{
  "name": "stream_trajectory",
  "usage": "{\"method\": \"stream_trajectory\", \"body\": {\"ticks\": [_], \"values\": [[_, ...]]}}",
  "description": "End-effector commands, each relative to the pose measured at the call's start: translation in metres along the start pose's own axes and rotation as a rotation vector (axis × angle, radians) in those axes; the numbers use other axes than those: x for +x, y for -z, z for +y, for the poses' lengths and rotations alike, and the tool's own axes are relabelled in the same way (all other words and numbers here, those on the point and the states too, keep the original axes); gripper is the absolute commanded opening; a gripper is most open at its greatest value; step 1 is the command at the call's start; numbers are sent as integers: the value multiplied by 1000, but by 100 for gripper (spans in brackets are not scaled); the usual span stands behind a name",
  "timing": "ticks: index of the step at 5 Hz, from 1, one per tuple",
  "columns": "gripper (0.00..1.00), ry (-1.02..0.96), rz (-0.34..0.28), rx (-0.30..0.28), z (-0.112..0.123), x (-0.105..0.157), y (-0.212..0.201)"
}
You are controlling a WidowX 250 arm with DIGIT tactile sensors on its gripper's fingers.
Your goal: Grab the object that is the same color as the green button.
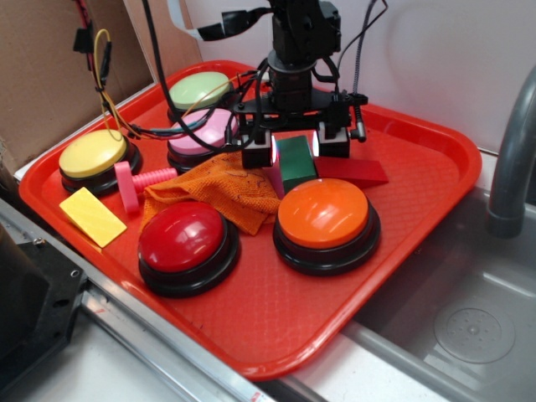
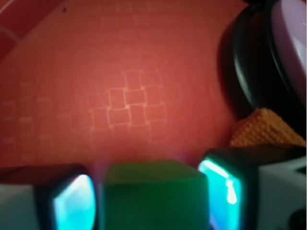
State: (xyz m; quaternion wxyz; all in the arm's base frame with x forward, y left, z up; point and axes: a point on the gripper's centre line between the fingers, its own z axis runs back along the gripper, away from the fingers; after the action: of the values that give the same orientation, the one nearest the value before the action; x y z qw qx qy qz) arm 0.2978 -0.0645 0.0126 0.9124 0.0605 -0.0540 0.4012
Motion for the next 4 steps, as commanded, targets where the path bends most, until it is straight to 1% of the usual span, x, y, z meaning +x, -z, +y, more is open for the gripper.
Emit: {"method": "stream_trajectory", "body": {"ticks": [1,2,3,4], "values": [[0,144,-40,-76,8,17,-38],[0,325,-64,-78,16,18,-72],[0,549,-21,-70,30,22,-103],[0,688,-27,-44,48,21,-130]]}}
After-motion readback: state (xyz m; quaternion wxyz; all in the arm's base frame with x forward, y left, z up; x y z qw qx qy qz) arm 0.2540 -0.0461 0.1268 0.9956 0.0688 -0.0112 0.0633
